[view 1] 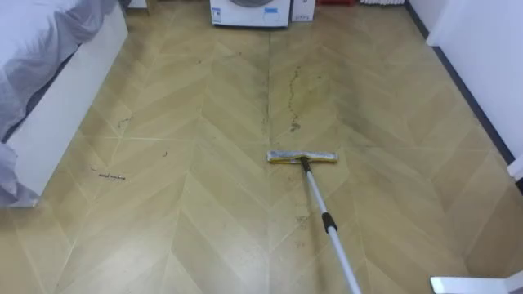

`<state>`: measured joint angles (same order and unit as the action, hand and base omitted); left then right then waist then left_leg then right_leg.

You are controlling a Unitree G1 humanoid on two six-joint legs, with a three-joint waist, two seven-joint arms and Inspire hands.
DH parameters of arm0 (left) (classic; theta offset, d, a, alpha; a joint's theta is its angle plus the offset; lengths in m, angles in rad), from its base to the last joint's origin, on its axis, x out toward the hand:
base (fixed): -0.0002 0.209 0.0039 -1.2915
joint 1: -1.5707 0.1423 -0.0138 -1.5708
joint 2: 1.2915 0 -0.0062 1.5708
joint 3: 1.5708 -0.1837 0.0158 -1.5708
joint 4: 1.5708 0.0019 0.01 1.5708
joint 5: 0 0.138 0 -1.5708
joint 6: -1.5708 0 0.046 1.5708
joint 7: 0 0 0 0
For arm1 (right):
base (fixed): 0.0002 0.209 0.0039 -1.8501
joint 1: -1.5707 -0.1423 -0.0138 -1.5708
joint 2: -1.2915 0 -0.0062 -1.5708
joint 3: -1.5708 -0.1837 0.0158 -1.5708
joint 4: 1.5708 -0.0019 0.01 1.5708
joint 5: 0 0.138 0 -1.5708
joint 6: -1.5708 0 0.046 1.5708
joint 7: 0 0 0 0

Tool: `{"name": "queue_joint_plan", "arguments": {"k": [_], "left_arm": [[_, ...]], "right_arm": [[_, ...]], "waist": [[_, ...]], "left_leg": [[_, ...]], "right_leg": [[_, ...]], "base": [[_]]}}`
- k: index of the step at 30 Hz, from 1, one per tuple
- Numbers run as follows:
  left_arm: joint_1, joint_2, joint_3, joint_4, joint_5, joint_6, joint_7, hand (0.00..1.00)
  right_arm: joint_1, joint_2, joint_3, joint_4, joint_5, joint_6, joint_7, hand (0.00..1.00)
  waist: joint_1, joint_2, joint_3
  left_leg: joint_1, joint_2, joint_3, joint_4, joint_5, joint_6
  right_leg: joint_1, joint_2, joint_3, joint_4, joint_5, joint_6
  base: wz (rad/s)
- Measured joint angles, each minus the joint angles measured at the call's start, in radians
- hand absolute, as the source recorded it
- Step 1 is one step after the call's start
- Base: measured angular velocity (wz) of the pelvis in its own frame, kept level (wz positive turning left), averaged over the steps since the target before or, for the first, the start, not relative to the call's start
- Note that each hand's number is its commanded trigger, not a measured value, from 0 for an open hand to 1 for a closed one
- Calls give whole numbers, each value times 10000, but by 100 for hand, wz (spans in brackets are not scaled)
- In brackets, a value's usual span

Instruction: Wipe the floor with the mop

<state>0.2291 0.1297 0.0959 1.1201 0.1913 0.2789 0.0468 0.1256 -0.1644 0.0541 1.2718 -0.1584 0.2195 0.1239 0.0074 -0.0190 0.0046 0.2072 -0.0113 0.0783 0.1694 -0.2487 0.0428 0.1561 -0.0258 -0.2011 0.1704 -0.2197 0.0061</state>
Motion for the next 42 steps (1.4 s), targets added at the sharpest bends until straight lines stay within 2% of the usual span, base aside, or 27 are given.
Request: {"name": "queue_joint_plan", "arguments": {"k": [5, 9, 15, 22, 23, 24, 26, 28, 35, 38, 42], "left_arm": [[49, 4, -3, -11, 25, 36, -184, 0], [57, 4, -3, 2, -14, 107, -184, 0], [41, 8, 147, -19, 5, 129, -191, 0], [-85, 25, 9, 38, -2, 39, -154, 0], [-96, 16, -7, 38, -1, 11, -153, 0], [-117, 4, -27, 45, -13, -6, -153, 0], [-166, -2, -92, 164, -18, -10, -158, 0], [-290, -19, -418, 277, -17, 6, -171, 0], [-833, -45, -527, 572, -13, 17, -149, 0], [-1116, -43, -707, 635, -10, -11, -119, 0], [-1629, -47, -711, 704, -6, -158, -24, 0]], "right_arm": [[-53, 0, 3, 36, -4, 12, 5, 100], [-295, -6, 12, 193, -3, 222, 162, 100], [-426, -38, -97, 209, -5, 217, 413, 100], [-484, -35, -71, 355, -2, 215, 360, 100], [-506, -33, -71, 356, -3, 215, 334, 100], [-584, -27, -69, 342, -2, 215, 288, 100], [-609, -27, -65, 353, -4, 216, 255, 100], [-704, -23, -16, 380, 51, 216, 59, 100], [-1082, 3, 3, 483, 270, 217, -408, 100], [-1247, -3, 5, 485, 443, 212, -599, 100], [-1488, -32, 36, 476, 877, 119, -971, 100]], "waist": [[-4, -13, 3], [14, -95, 17], [38, -222, 22], [-14, -167, 19], [-14, -157, 13], [-16, -53, -42], [-18, -31, -43], [-28, 38, -33], [-25, 197, -8], [-35, 231, 23], [22, 294, 102]], "left_leg": [[-50, 1, -25, -2, 0, 0], [-43, 0, -8, -1, 0, 0], [-218, 6, -7, 13, 0, 0], [-468, 5, -34, 204, 0, 0], [-513, 6, -34, 213, -1, 1], [-618, 10, -40, 253, 0, 1], [-820, 1, -43, 369, -1, 1], [-1145, 1, -55, 397, -2, 3], [-2370, 13, -232, 741, -71, 102], [-3159, -27, -278, 1168, -80, 115], [-4738, -87, -326, 2279, -138, 120]], "right_leg": [[-3, -14, 4, 35, 1, 4], [-9, 3, 54, 36, 1, 4], [-167, 9, 47, 41, 4, 7], [-395, -34, 70, 214, 20, 1], [-447, -36, 68, 241, 21, -1], [-579, -49, 59, 353, 21, -2], [-748, -71, 61, 416, 25, -8], [-1126, -93, 40, 596, 34, -24], [-2445, -143, -34, 1217, 56, -96], [-3202, -246, -61, 1605, 21, -148], [-4697, -444, -59, 2589, -99, -255]], "base": [[0], [-2], [1], [0], [0], [3], [3], [5], [7], [4], [8]]}}
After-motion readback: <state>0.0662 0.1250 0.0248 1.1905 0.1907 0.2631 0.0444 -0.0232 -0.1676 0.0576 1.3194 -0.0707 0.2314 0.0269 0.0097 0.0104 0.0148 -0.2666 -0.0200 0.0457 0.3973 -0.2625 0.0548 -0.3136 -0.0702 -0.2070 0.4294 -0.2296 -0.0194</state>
